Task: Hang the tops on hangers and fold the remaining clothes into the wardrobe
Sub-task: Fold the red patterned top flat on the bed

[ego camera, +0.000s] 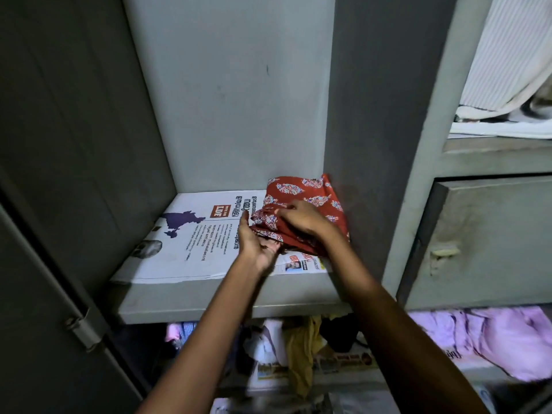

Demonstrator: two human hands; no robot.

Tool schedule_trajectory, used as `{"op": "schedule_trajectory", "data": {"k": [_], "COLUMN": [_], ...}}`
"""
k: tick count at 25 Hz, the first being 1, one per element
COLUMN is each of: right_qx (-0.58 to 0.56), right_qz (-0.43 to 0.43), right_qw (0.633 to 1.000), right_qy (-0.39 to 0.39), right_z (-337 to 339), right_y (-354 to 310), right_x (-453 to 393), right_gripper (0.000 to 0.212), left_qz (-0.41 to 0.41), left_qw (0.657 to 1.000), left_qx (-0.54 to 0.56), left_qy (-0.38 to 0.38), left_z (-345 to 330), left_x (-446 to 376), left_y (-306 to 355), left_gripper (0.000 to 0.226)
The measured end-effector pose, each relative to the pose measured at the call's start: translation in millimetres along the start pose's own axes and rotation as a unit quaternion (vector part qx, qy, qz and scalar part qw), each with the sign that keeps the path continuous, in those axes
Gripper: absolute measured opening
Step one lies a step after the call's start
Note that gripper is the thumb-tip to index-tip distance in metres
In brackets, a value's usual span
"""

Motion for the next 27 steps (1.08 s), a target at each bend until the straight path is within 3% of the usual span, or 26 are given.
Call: {"op": "schedule_trajectory", "data": {"k": [2, 3, 4, 5, 7, 9, 11, 14, 20, 24, 27], "right_qx": [-0.092, -0.176, -0.285, -0.406, -0.583, -0.676, -0.72, -0.739, -0.79, -0.789, -0.8], "right_qz": [0.062, 0.033, -0.048, -0.152, -0.308, -0.329, -0.318, -0.312, -0.312, -0.311, -0.242], "right_qw": [0.989, 0.975, 0.951, 0.9, 0.749, 0.659, 0.61, 0.57, 0.497, 0.512, 0.536], "right_qy": [0.099, 0.129, 0.113, 0.051, -0.066, -0.022, 0.092, 0.175, 0.178, 0.14, 0.12], "right_z": [14.5, 16.2, 6.1, -16.1, -54.4, -51.4, -31.8, -16.0, -11.1, -5.9, 2.6], "right_y": [-13.3, -4.1, 15.2, 31.6, 43.2, 54.1, 69.4, 72.9, 61.2, 55.9, 48.4], "right_x": [40.2, 56.6, 66.6, 77.4, 99.2, 97.6, 90.1, 85.9, 68.9, 53.3, 38.3], "right_gripper": [0.018, 0.008, 0.015, 0.021, 0.026, 0.042, 0.048, 0.048, 0.045, 0.039, 0.052], "left_qz": [0.039, 0.049, 0.053, 0.054, 0.053, 0.066, 0.079, 0.098, 0.066, 0.052, 0.012], "left_qw": [0.999, 0.998, 0.996, 0.995, 0.992, 0.989, 0.984, 0.976, 0.947, 0.946, 0.957], "left_qx": [-0.033, -0.05, -0.071, -0.088, -0.115, -0.135, -0.158, -0.194, -0.312, -0.319, -0.29], "left_qy": [-0.012, -0.007, -0.001, 0.006, 0.009, 0.007, -0.006, -0.015, 0.029, 0.032, 0.005], "left_z": [-1.8, -0.8, 0.3, 0.8, 1.8, 3.0, 2.2, -4.1, -15.2, -17.3, -33.7], "left_x": [-2.7, -3.0, -3.9, -3.6, -5.0, -3.3, -1.1, -5.6, -35.0, -55.0, -64.5], "left_y": [2.5, 4.4, 6.5, 9.4, 13.3, 13.0, 13.6, 18.8, 30.8, 29.1, 35.9], "left_gripper": [0.058, 0.055, 0.049, 0.043, 0.036, 0.037, 0.039, 0.047, 0.033, 0.027, 0.022]}}
Point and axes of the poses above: each hand's wrist, its own x-axis away from the middle knuckle, its own z-axis out of the back of the hand, y = z × x, the point moved 10 cm from there along -x, towards the middle knuckle, and after that the axes turned 7 degrees about y, right-handed, at the moved point
